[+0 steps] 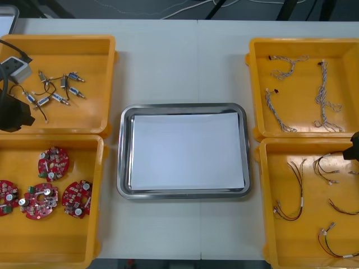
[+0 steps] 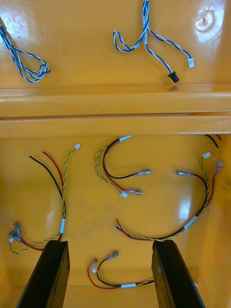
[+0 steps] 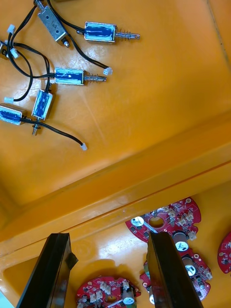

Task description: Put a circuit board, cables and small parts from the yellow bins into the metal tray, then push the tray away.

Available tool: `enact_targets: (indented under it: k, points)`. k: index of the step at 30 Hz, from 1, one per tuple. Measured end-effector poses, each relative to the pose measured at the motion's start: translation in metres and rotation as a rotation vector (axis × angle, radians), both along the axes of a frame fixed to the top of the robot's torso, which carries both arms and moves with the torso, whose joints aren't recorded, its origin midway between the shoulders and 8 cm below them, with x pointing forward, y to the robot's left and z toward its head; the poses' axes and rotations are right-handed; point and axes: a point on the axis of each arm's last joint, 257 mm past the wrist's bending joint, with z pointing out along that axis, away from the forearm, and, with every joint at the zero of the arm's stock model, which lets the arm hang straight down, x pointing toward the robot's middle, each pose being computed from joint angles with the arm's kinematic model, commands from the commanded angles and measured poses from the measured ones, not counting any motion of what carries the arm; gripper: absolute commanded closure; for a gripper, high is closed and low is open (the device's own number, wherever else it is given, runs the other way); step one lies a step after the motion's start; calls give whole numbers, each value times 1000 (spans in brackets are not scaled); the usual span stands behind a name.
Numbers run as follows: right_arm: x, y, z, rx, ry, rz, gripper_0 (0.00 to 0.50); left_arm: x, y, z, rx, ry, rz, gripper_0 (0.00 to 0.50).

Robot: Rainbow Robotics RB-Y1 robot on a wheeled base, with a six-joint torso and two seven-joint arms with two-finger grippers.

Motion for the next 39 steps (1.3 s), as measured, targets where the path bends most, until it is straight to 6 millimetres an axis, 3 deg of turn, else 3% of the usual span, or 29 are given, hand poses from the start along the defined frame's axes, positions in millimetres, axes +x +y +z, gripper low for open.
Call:
enact_targets:
  k: [39]
  points:
    - [0, 0, 0, 0, 0, 0, 0, 0, 0, 0, 0, 0, 0, 37]
